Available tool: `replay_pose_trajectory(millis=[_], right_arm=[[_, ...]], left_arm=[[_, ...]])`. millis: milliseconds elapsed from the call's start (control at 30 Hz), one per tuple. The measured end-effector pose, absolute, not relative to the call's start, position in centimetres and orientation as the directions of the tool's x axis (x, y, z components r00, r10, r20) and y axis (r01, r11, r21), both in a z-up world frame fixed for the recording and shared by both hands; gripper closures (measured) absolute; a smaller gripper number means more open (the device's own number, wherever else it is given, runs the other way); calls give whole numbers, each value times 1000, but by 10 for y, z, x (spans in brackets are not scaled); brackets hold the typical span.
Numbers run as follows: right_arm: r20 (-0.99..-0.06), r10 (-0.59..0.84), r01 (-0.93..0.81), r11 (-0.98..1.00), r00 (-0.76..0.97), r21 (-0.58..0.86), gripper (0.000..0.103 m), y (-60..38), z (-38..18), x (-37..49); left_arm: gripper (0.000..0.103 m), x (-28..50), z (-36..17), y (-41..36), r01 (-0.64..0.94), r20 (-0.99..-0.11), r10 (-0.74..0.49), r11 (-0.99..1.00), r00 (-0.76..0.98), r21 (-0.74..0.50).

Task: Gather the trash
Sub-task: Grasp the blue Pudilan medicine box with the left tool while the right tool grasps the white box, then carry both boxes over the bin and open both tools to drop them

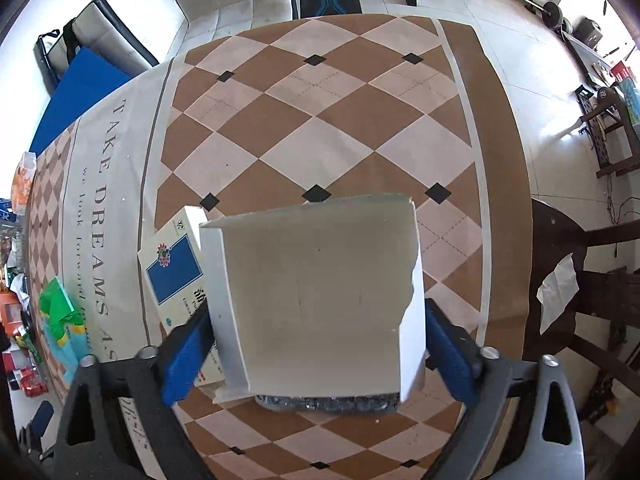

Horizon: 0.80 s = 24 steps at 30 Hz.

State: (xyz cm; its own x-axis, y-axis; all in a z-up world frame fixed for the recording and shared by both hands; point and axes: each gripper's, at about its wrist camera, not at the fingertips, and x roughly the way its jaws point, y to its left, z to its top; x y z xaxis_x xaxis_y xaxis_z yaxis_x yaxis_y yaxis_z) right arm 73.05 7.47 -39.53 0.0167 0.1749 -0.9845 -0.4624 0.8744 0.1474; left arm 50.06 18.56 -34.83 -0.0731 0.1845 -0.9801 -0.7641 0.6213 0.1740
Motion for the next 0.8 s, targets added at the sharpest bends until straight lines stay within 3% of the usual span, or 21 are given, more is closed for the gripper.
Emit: replay_pose_trajectory(millis=[167, 300, 433, 500, 533, 800], right_arm=[[-983, 178, -432, 891, 55, 137, 13, 49, -384, 759], [-984, 167, -383, 914, 62, 131, 13, 23, -384, 781], [-987, 154, -364, 923, 54, 124, 13, 3, -386, 790], [-987, 154, -359, 925, 52, 125, 13, -2, -387, 790], [-986, 156, -360, 924, 51, 128, 13, -6, -386, 790], [-975, 217, -371, 910, 45, 186, 14, -20, -366, 770]], left_arm=[[0, 564, -366, 169, -780, -1000, -8, 625, 11, -14], [0, 600, -392, 159, -775, -993, -118, 627, -1, -74], [2, 617, -404, 150, -738, -996, -75, 674, -42, -19], [28, 617, -406, 146, -721, -997, -58, 693, -47, -7], [31, 615, -407, 145, -718, -997, -55, 696, -50, -3], [31, 592, -379, 113, -660, -997, 63, 748, -47, 78]])
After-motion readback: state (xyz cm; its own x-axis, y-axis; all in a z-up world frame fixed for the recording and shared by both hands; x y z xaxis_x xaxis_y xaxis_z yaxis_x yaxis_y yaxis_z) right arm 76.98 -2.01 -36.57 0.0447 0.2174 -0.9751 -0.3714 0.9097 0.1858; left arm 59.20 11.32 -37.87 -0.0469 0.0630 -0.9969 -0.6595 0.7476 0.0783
